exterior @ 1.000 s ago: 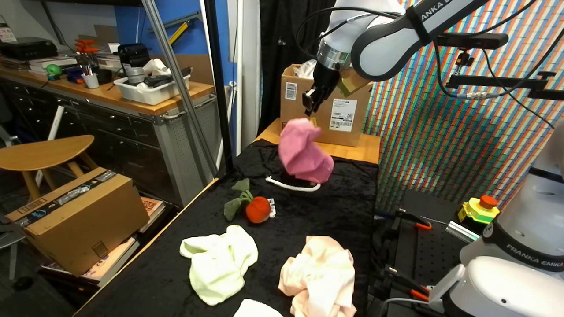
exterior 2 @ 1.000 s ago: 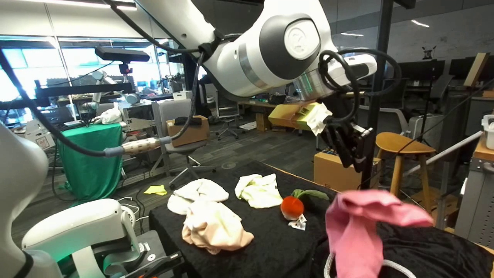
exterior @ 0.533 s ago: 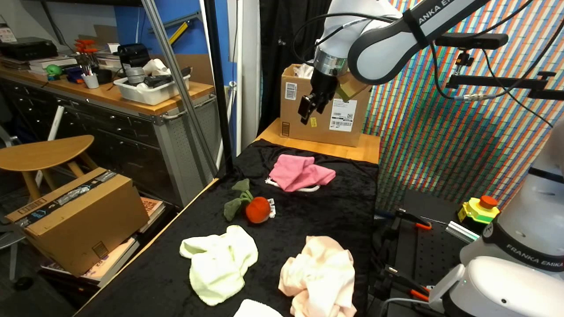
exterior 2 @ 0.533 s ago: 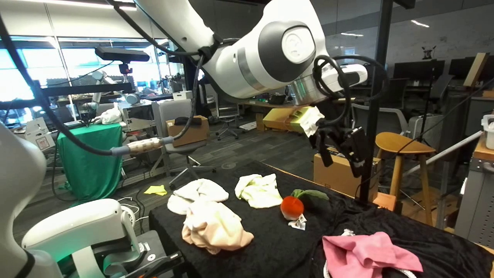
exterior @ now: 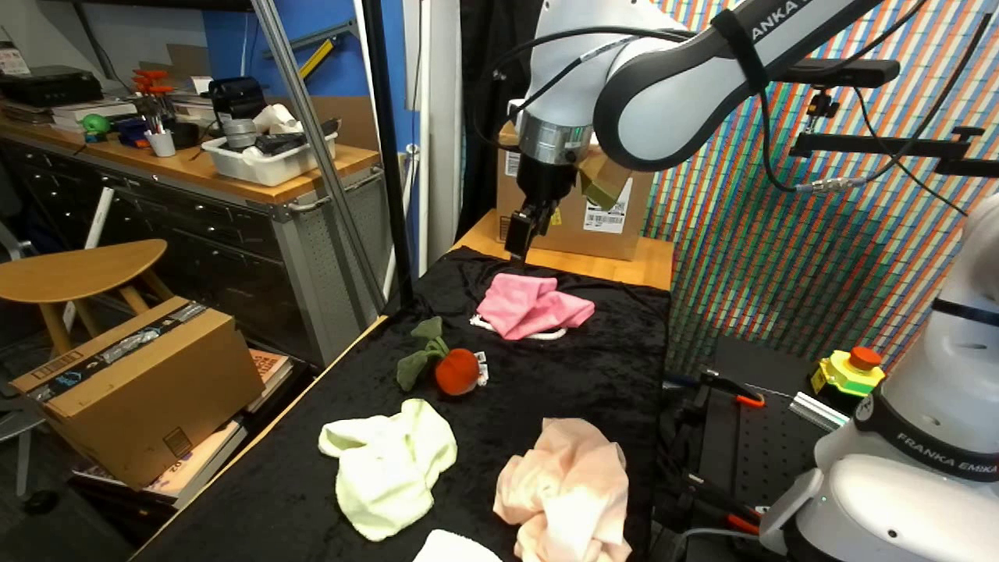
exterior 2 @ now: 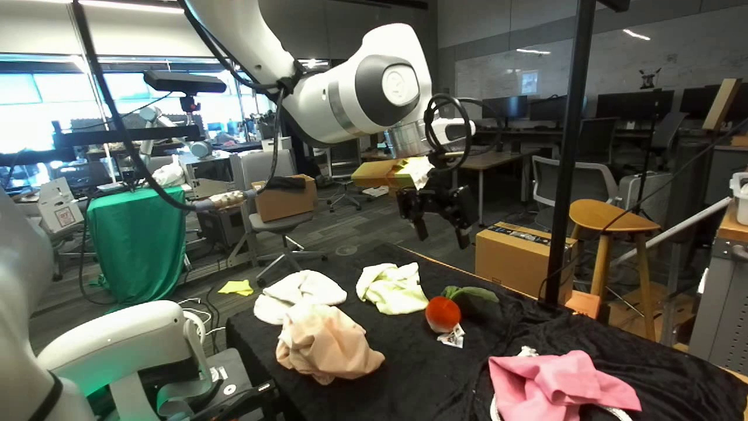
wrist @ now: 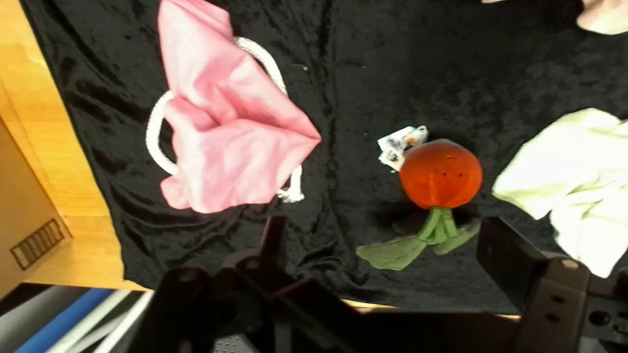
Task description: Pile the t-shirts, towels and radish on top of the white rope on the right
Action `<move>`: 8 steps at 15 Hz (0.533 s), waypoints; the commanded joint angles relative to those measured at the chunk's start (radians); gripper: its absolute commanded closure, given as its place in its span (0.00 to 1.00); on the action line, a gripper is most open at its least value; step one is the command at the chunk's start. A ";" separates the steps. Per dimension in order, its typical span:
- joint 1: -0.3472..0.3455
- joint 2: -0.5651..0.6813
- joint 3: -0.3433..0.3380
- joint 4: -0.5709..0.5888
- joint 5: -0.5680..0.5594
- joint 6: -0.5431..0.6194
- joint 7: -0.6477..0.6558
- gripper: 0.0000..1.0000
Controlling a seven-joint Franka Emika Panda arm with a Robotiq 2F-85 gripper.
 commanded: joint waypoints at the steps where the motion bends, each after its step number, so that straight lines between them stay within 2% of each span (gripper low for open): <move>1: 0.056 0.099 0.037 0.092 0.059 -0.017 -0.065 0.00; 6: 0.129 0.254 0.086 0.224 0.105 -0.040 -0.079 0.00; 8: 0.172 0.328 0.084 0.269 0.055 0.021 0.038 0.00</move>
